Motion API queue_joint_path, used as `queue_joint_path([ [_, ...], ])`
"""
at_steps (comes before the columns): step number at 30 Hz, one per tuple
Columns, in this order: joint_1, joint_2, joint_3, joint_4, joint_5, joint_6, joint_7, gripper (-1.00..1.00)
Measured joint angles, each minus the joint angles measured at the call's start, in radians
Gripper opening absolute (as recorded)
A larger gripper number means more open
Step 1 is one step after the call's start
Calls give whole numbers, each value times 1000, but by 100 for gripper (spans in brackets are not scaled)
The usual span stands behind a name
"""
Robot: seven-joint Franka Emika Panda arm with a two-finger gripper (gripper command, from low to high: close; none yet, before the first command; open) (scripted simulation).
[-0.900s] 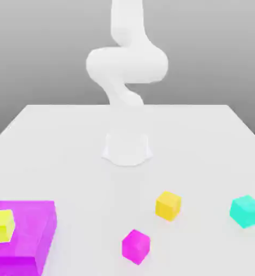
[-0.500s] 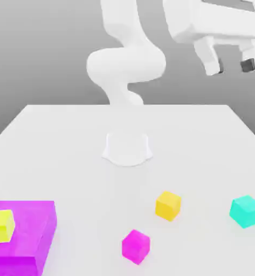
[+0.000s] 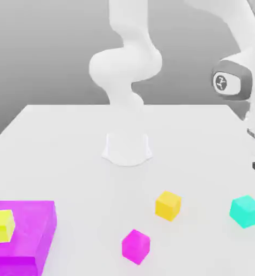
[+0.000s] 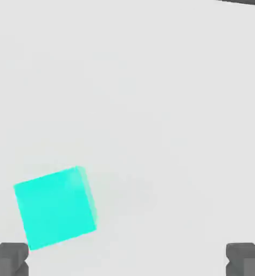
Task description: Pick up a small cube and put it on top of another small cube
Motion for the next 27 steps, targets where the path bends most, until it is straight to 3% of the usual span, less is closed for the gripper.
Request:
queue_joint_path([
  [6,46,203,-20,9,-88,148,-13,0],
  [7,49,237,-23,15,-91,175,-12,-100],
  [14,51,245,-25,17,-92,180,-11,-100],
  [19,41,89,-11,-12,-70,52,-29,-100],
  [27,-110,-181,-91,-200,-77,-34,-521,-100],
])
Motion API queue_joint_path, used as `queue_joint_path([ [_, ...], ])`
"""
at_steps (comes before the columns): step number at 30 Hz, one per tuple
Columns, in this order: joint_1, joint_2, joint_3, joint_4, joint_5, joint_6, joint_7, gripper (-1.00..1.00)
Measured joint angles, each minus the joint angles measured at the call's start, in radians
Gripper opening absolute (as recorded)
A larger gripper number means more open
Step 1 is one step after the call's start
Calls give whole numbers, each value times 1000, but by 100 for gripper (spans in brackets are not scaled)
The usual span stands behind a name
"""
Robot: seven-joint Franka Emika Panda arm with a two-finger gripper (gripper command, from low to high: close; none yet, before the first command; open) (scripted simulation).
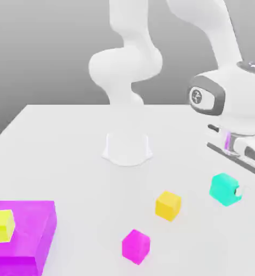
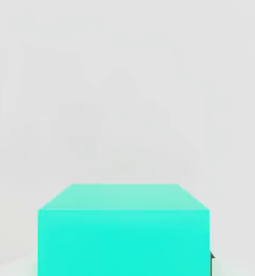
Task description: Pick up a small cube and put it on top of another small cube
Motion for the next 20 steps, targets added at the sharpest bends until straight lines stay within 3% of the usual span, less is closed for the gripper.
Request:
queue_joint_path([
  [8,-48,-241,-147,-209,-81,-27,-471,-100],
  [17,4,0,-191,-223,7,228,-580,-100],
  [18,5,20,-191,-223,10,248,-583,100],
  [20,5,20,-191,-223,10,248,-583,100],
])
